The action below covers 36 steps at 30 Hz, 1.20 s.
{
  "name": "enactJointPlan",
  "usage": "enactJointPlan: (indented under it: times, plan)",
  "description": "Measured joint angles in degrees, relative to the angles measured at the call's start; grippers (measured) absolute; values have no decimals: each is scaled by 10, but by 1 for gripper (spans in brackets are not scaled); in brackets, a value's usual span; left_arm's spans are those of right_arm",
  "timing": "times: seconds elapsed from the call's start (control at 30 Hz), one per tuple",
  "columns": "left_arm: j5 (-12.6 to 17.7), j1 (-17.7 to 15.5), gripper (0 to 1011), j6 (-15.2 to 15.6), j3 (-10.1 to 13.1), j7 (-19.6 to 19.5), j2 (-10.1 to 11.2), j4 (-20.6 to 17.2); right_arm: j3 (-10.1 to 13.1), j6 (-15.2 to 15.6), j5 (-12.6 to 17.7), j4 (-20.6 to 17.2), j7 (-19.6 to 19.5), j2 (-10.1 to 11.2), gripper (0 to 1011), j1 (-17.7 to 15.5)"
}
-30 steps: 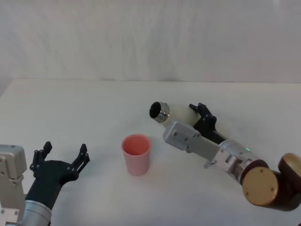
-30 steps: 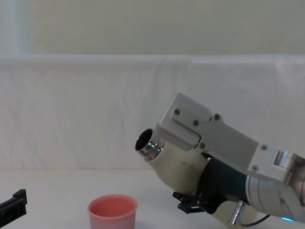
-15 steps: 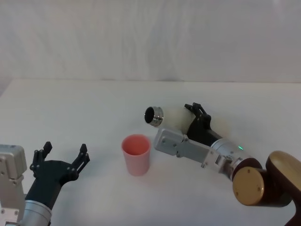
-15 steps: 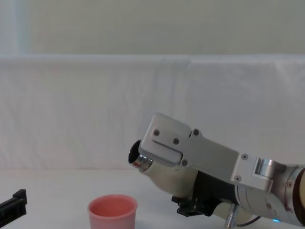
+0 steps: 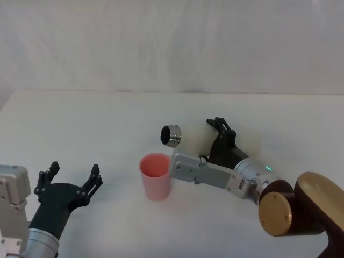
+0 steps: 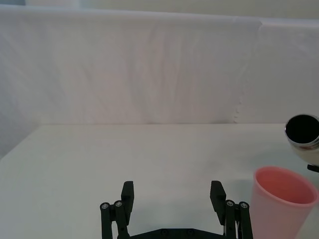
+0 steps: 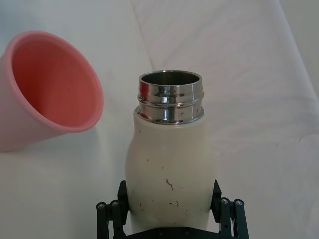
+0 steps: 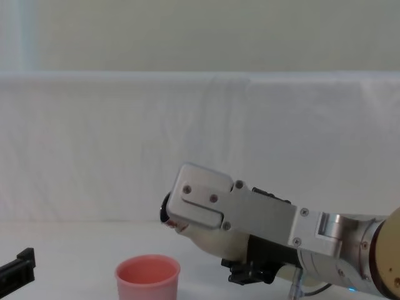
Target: Grasp the thermos with one hand and pour water into the cup lid.
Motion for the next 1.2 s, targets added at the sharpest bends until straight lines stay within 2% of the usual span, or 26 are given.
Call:
enactJointPlan:
  times: [0.6,1.2]
  plan:
    - [0,0,1001,0,0,0,0,0,-6,-1,-64,-7,14,-5,957,0]
    - [0,0,1001,0,0,0,0,0,-4,-4,-101,-20,31,-2,957,-7]
